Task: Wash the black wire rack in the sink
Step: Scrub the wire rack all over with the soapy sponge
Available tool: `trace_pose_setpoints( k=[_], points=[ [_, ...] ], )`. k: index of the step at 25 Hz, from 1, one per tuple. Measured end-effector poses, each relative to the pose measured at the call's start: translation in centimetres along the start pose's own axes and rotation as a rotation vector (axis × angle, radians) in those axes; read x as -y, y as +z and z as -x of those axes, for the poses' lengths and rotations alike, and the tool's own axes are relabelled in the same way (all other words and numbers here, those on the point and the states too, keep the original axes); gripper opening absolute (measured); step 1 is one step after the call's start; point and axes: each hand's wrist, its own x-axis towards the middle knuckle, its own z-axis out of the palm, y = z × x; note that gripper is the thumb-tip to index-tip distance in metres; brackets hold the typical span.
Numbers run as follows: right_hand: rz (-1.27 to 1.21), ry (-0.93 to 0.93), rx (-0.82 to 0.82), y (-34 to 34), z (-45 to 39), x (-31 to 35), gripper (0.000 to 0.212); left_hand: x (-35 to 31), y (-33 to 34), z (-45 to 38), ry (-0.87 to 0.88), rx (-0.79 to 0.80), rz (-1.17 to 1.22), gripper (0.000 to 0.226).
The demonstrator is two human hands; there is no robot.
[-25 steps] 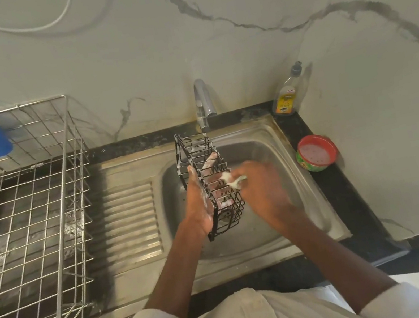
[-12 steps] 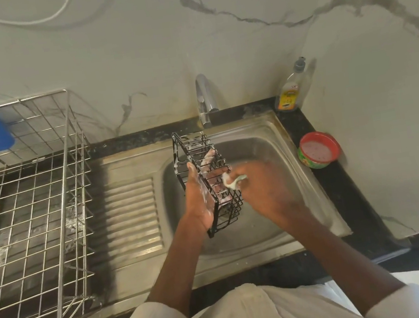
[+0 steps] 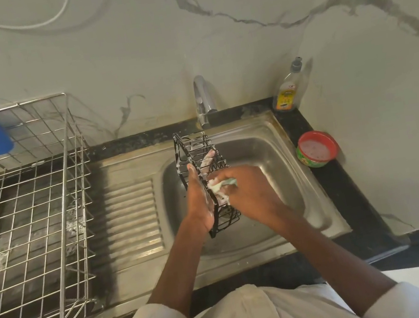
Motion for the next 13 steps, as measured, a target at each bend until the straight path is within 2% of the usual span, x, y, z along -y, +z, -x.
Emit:
trace_pose_setpoints(
  k=[2,3,6,8,11,13],
  points=[
    [0.248,0.111,-0.087,-1.0,-0.7,-1.2,0.026,-0.2,-0.2,0.2,0.037,0.032,-0.023,0.073],
    [0.262,0.140,-0.068,-1.4,-1.0,-2.0,0.025,-0.2,-0.2,0.3,0.031,0.066,-0.003,0.073],
    [-0.070,0.014,0.154,-1.2,-1.7,-1.0,0.023,0.0,0.1,0.5,0.005,0.057,0.042,0.072],
    [-0.071,0.031,0.062,-0.2,-3.8,-0.2,0.026,0.2,0.8,0.9,-0.008,0.083,0.023,0.065],
    [0.161,0.104,-0.165,0.2,-6.4,0.9,0.028,0.3,1.1,1.3,-0.016,0.090,-0.052,0.062],
    [0.211,0.005,-0.216,0.0,-5.9,0.9,0.026,-0.2,1.0,1.5,0.006,0.103,-0.071,0.065]
  ],
)
